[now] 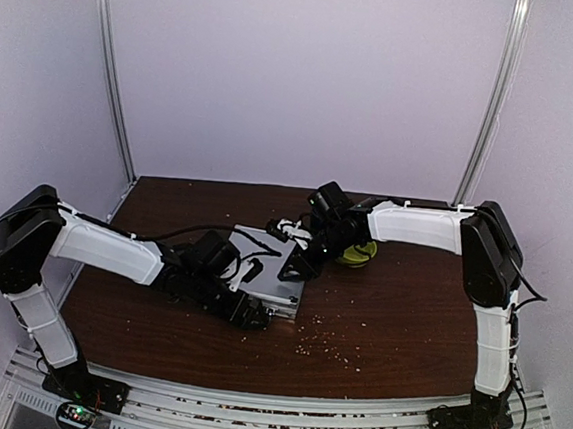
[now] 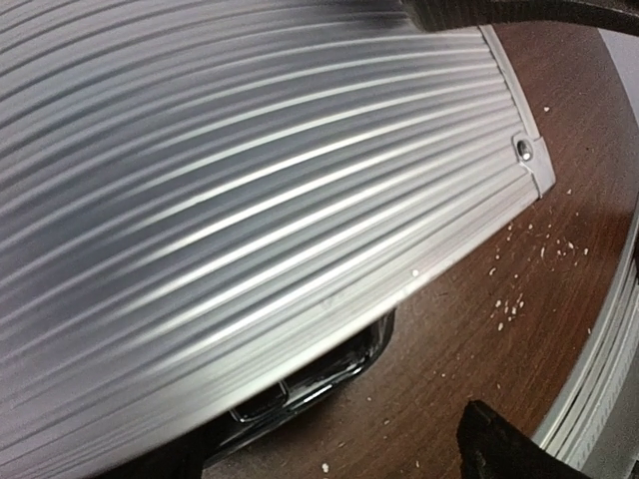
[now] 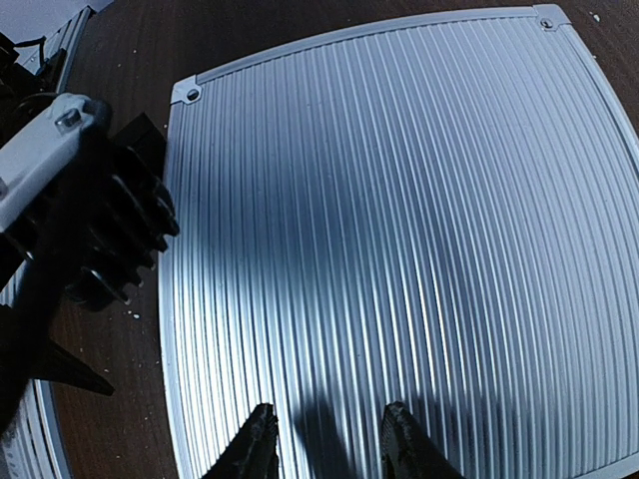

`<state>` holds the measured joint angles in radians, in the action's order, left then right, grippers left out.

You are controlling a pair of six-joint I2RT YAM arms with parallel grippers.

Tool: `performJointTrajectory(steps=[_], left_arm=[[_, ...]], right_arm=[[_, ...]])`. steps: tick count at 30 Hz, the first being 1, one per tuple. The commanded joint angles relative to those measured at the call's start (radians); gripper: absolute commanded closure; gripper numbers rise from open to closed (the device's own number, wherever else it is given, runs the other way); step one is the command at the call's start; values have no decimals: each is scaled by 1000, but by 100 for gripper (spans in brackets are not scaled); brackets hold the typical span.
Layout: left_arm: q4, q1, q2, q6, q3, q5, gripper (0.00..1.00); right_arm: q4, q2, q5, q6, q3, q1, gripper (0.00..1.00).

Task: Pack up texas hold em set

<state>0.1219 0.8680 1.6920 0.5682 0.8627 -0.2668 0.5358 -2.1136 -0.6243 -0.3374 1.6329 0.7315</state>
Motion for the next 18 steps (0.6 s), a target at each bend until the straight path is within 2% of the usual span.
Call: performJointTrajectory(steps=[1, 18], left_arm=[[-24, -1, 25, -2, 41, -12, 10], [-72, 6, 58, -19, 79, -127, 13]], right_arm=[[76, -47, 32, -2, -16, 3, 63], [79, -53, 28, -3, -16, 3, 63]])
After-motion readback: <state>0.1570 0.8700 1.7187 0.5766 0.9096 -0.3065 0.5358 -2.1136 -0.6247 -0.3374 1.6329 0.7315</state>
